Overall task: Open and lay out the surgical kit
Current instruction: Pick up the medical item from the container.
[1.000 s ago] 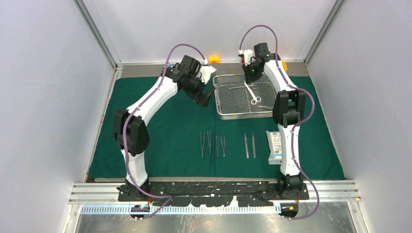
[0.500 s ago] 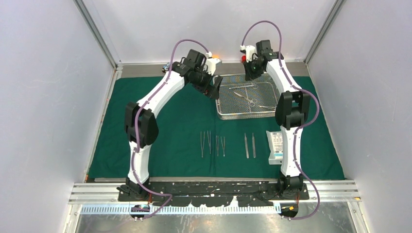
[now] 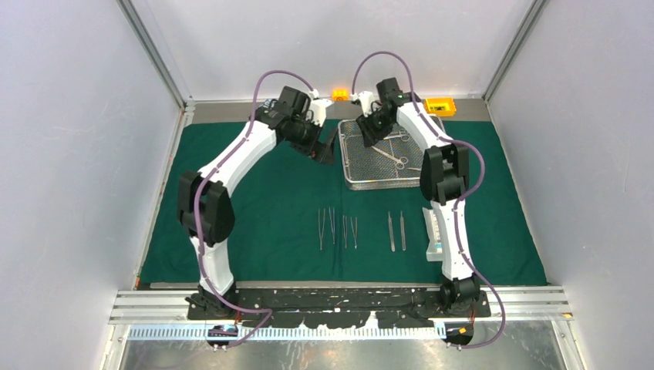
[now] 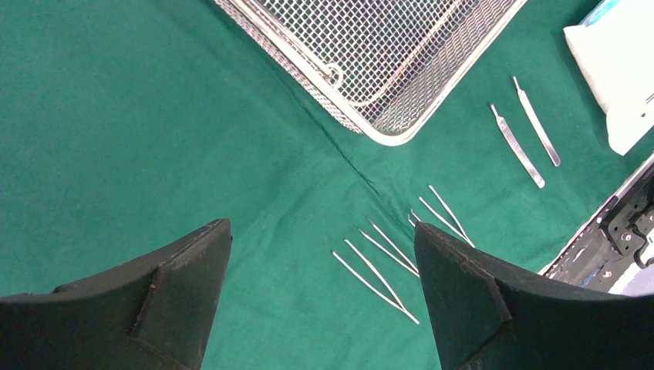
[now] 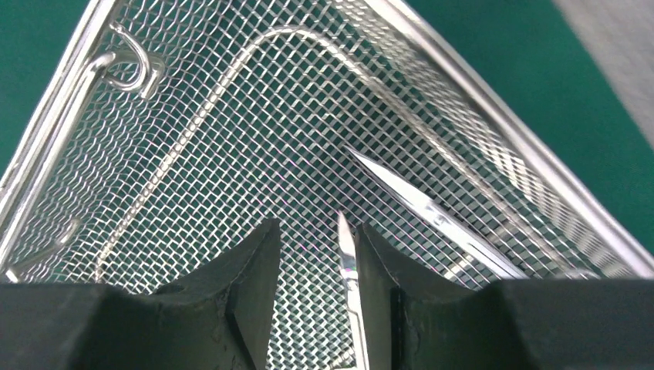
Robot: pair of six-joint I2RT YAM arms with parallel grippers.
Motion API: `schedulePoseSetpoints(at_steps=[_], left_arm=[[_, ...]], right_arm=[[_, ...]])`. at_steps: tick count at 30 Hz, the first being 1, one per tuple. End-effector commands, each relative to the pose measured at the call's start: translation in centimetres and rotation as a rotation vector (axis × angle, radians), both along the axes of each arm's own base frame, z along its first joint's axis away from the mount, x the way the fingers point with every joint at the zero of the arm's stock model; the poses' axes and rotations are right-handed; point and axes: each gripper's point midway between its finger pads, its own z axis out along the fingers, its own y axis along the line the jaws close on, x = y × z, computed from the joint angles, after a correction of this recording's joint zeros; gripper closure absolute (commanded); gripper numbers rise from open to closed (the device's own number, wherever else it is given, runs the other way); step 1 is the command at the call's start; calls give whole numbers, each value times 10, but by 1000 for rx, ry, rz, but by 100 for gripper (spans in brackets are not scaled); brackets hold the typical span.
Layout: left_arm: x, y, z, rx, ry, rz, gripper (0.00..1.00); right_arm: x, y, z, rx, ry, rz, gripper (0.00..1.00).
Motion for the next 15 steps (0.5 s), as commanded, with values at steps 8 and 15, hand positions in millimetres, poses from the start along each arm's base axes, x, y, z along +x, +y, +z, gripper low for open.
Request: schedulePoseSetpoints(at_steps=[8, 15], left_arm=[[-8, 22, 46, -37, -137, 8, 9], [-10, 21, 42, -38, -122, 1, 9]], right_arm=[[5, 1, -24, -86, -2, 78, 54], [5, -2, -30, -107, 2, 82, 56]])
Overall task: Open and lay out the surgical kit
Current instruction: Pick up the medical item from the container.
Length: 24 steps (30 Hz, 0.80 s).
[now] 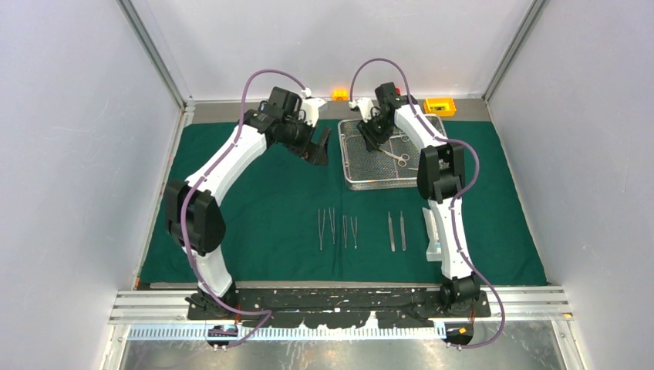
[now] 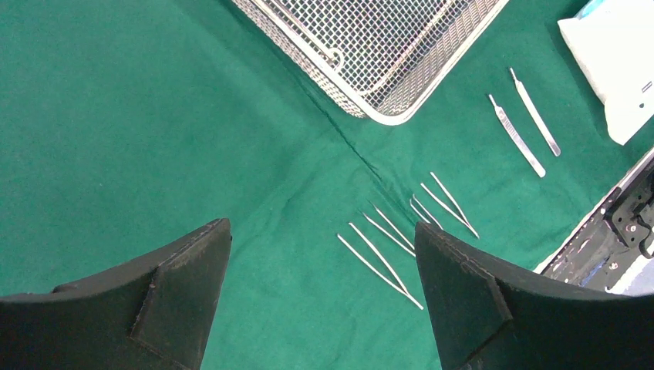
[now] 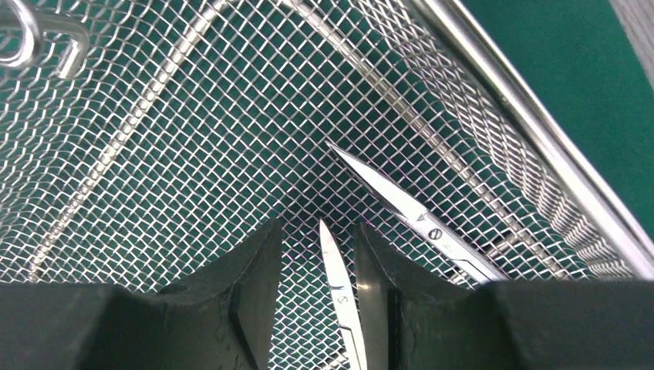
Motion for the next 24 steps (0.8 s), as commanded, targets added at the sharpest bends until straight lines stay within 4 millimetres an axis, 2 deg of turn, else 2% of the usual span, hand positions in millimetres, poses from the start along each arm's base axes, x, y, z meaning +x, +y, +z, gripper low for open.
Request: schedulePoseSetpoints(at_steps=[1, 5, 15, 20, 24], left_arm=[[3, 0, 17, -26, -57, -12, 9], [2, -2, 14, -28, -46, -16, 9], [2, -1, 12, -29, -41, -14, 9], [2, -2, 12, -29, -37, -15, 9], [4, -2, 7, -21, -21, -16, 9]], right_arm=[[8, -3, 4, -24, -33, 14, 56], [10, -8, 1, -34, -28, 13, 59], [1, -12, -17, -35, 49, 48, 69], [2, -15, -19, -38, 52, 41, 76], [8, -16, -11, -36, 33, 15, 84]])
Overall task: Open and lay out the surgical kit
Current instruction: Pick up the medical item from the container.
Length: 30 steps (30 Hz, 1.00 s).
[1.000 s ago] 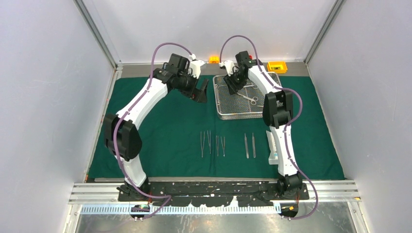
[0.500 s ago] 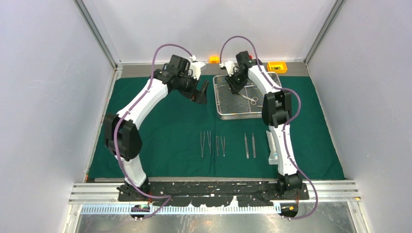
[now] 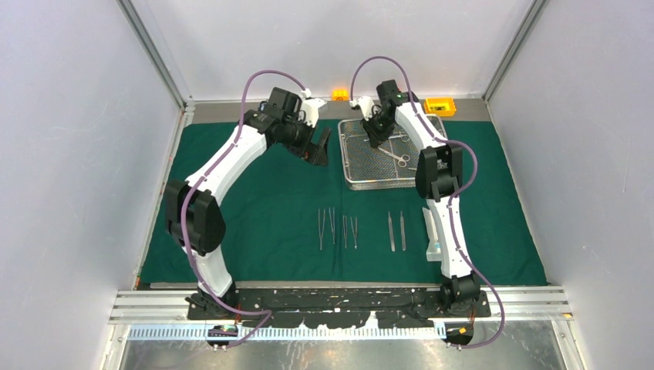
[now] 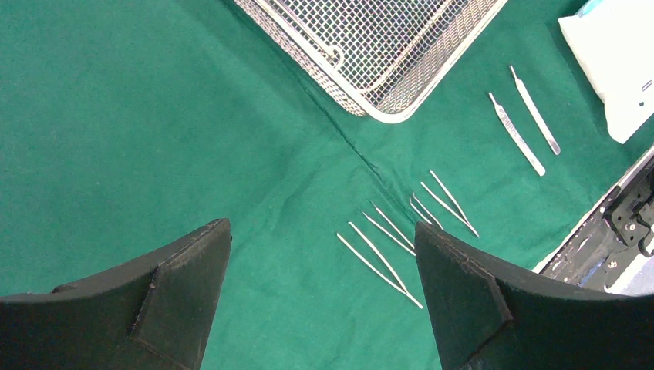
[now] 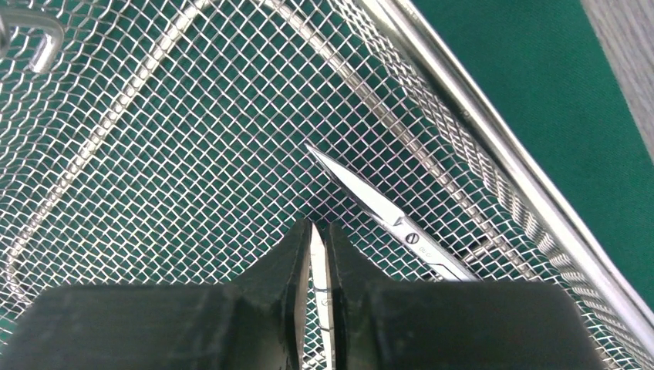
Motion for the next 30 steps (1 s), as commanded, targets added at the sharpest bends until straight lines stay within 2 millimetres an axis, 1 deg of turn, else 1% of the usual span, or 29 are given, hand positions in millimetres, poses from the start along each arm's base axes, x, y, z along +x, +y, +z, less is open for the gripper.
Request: schedulePoseSetpoints(at_steps=[1, 3, 6, 10, 15, 20, 26, 30], left_arm=[[5, -3, 6, -17, -16, -15, 9], [6, -4, 1, -5, 13, -21, 9], [8, -8, -1, -9, 35, -27, 9], [14, -14, 4, -33, 31, -29, 9], [23, -26, 10, -84, 31, -37, 9], [31, -41, 15, -154, 74, -19, 10], [41, -55, 23, -216, 85, -11, 13], [50, -71, 31, -285, 102, -5, 15]], right_arm=[[2, -5, -3, -12, 15, -23, 87], [8, -2, 12, 9, -13, -52, 92], [20, -1, 38, 40, -83, -100, 99], [32, -3, 67, 72, -157, -166, 100], [42, -11, 92, 124, -205, -253, 100], [44, -16, 110, 158, -228, -304, 99], [39, -18, 122, 187, -231, -340, 100], [37, -20, 132, 216, -240, -378, 100]])
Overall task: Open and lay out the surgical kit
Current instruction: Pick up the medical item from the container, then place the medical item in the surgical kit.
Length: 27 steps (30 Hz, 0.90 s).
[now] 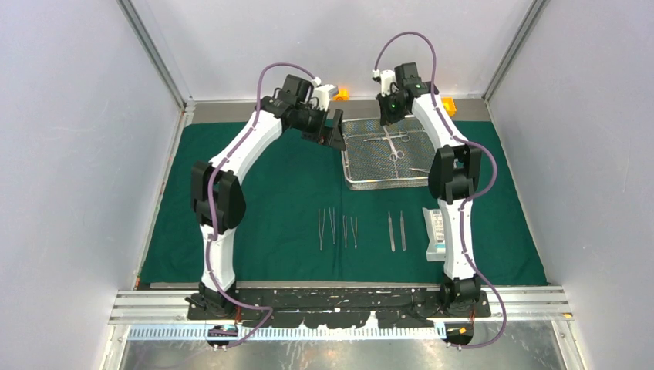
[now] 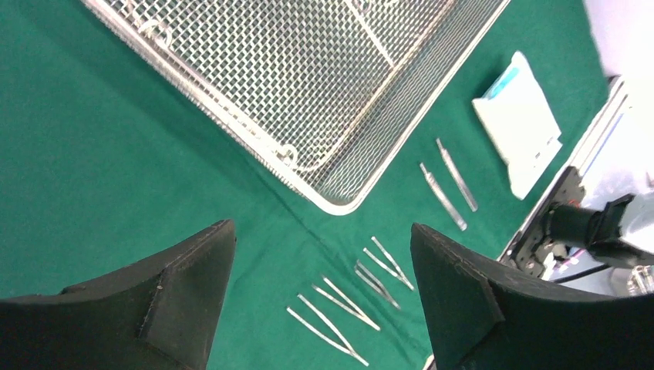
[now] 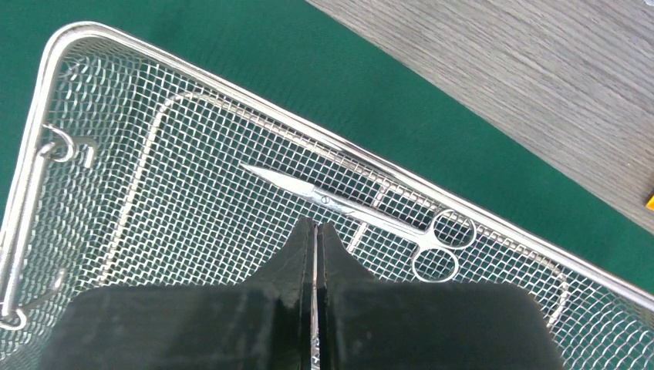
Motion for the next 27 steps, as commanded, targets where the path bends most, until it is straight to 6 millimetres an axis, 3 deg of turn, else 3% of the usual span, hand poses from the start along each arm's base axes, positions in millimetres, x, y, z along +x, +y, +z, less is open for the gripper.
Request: schedulePoseSetpoints(at_steps=[1, 11, 19, 27], left_arm=[[15, -26, 32, -141, -25, -3, 15], [36, -69, 35, -260, 21, 7, 20], [57, -85, 37, -282, -2, 71, 23], [74, -99, 28, -298, 5, 115, 26]], right_arm=[[5, 3, 61, 67, -119, -56, 100], [0, 1, 93, 142, -135, -168, 99], [-12, 5, 123, 239, -123, -266, 99], [-28, 19, 138, 355, -64, -311, 99]])
